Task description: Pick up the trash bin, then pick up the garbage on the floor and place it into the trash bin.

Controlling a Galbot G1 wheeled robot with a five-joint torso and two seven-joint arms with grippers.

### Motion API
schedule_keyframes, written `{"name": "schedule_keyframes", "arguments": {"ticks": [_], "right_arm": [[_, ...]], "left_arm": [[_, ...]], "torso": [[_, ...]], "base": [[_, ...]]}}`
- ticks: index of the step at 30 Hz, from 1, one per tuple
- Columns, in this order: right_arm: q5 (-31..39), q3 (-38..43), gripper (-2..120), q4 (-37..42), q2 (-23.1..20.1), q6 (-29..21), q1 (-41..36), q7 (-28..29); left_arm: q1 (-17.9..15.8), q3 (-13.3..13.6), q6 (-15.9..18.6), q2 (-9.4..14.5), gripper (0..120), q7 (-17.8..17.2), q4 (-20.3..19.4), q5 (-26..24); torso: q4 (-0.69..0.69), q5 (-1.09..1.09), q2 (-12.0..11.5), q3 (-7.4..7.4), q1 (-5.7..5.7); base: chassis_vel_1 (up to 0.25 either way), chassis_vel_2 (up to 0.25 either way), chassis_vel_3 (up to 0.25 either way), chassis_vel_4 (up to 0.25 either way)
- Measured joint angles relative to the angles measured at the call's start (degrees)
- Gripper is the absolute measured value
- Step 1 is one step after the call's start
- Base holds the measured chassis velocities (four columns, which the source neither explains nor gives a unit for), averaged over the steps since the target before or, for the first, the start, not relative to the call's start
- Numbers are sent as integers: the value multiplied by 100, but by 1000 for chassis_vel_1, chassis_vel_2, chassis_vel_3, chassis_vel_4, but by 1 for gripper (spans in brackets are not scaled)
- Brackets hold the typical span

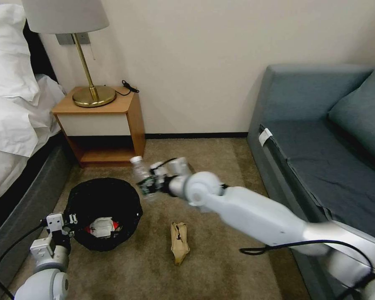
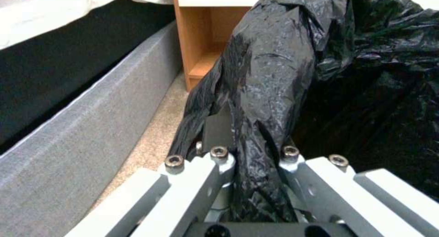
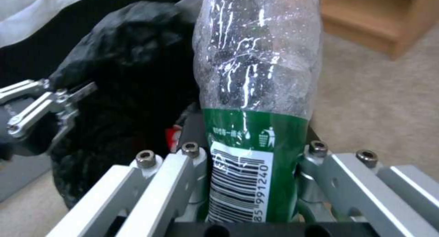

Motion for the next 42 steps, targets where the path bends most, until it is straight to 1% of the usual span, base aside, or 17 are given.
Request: {"name": "schedule_keyframes", "arguments": {"ticks": [8,19,20,21,23,24,25,26,27,29,30,32,33,35,36,38,42], "right_arm": [[-307,-420,20,-378,446,258,-242,39],[-427,-544,21,-583,615,324,-375,174],[-455,-544,26,-597,616,324,-395,196],[-455,-544,26,-597,616,324,-395,196],[-542,-541,37,-648,609,324,-436,234],[-542,-541,37,-648,609,324,-436,234],[-558,-536,41,-658,608,325,-448,237],[-574,-524,48,-670,603,324,-472,247],[-574,-524,48,-670,603,324,-472,247],[-571,-508,59,-670,595,325,-488,282],[-571,-508,59,-670,595,325,-488,282],[-563,-499,70,-669,598,338,-493,309],[-563,-499,70,-669,598,338,-493,309],[-564,-493,81,-667,599,358,-498,310],[-564,-493,81,-667,599,358,-498,310],[-564,-473,93,-608,573,365,-501,311],[-559,-341,99,-526,492,366,-458,340]], "left_arm": [[38,-16,-14,-29,4,-1,-39,-7],[52,65,-14,-110,4,-4,-96,-14],[53,80,-13,-121,4,-4,-97,-7],[53,80,-13,-121,4,-4,-97,-7],[50,99,-13,-141,4,-3,-97,31],[50,99,-13,-141,4,-3,-97,31],[51,105,-13,-148,4,-3,-97,41],[55,113,-13,-156,4,-3,-102,50],[55,113,-13,-156,4,-3,-102,50],[63,112,-13,-163,4,1,-107,54],[63,112,-13,-163,4,1,-107,54],[59,100,-14,-164,4,1,-92,52],[59,100,-14,-164,4,1,-92,52],[45,97,-19,-171,4,2,-39,48],[45,97,-19,-171,4,2,-39,48],[31,91,-23,-185,4,2,6,48],[-9,50,-26,-185,4,2,57,20]], "torso": [[-1,0,0,0,0],[-2,1,0,0,0],[-2,1,0,0,0],[-2,1,0,0,0],[-2,1,0,0,0],[-2,1,0,0,0],[-2,1,0,0,0],[-2,1,0,0,0],[-2,1,0,0,0],[-2,1,0,0,0],[-2,1,0,0,0],[-2,1,0,0,0],[-2,1,0,0,0],[-2,1,0,0,0],[-2,1,0,0,0],[-1,1,0,0,0],[-1,1,0,0,0]], "base": [[0,0,0,0],[0,0,0,0],[0,0,0,0],[0,0,0,0],[0,0,0,0],[0,0,0,0],[0,0,0,0],[0,0,0,0],[0,0,0,0],[0,0,0,0],[0,0,0,0],[0,0,0,0],[0,0,0,0],[0,0,0,0],[0,0,0,0],[0,0,0,0],[0,0,0,0]]}}
